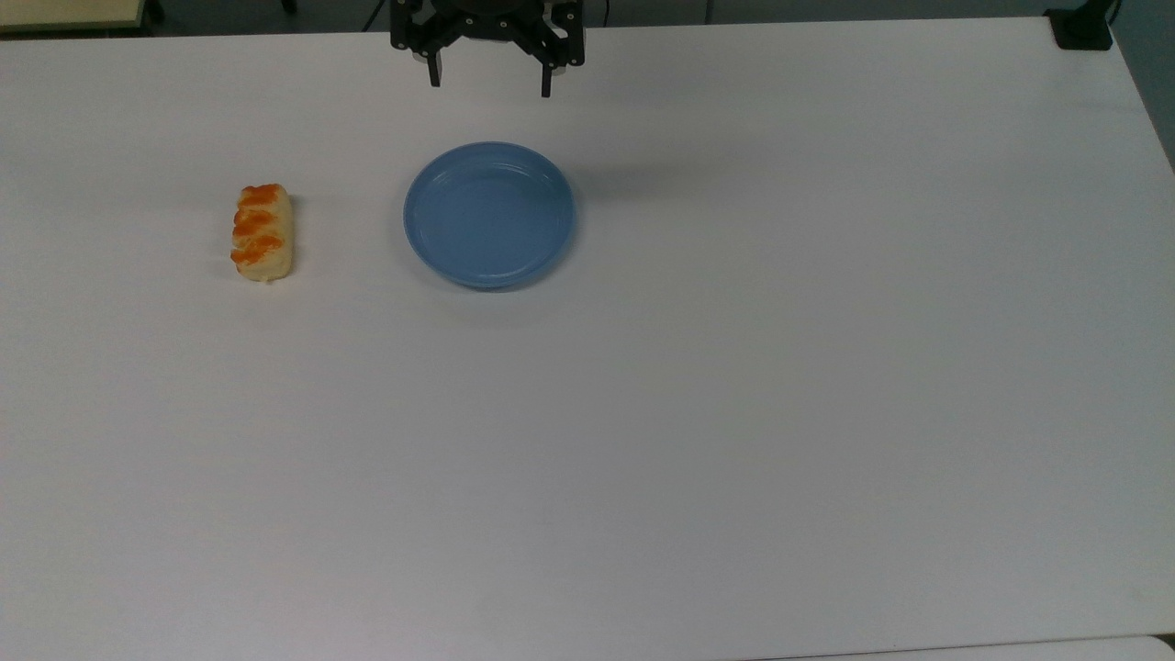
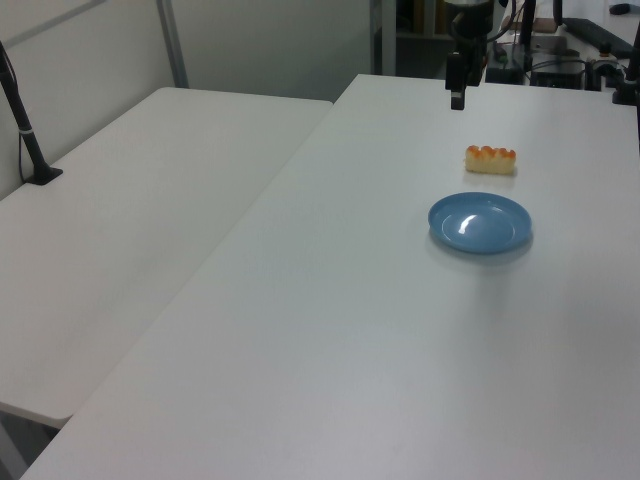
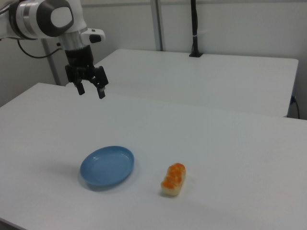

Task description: Put the bread on the table

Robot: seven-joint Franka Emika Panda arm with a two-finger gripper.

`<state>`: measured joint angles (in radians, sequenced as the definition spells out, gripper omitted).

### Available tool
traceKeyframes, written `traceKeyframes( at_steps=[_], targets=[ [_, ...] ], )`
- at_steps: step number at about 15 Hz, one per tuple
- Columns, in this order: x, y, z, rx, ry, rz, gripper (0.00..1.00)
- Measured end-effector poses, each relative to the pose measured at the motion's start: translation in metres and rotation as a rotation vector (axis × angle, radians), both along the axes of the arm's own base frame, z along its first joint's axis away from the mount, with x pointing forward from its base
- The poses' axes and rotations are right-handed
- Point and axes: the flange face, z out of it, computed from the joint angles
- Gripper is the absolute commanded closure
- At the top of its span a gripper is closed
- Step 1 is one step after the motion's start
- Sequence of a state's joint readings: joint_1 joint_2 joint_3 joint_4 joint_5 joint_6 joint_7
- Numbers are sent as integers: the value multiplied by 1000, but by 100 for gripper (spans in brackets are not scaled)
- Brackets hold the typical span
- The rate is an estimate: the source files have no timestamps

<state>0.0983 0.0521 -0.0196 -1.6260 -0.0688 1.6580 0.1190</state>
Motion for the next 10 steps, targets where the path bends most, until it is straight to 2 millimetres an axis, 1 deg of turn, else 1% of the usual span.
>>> traceKeyframes(
  at_steps=[3, 10],
  targets=[
    [0, -7, -3, -1, 5, -14, 0],
    [0, -7, -3, -1, 5, -16, 0]
  ],
)
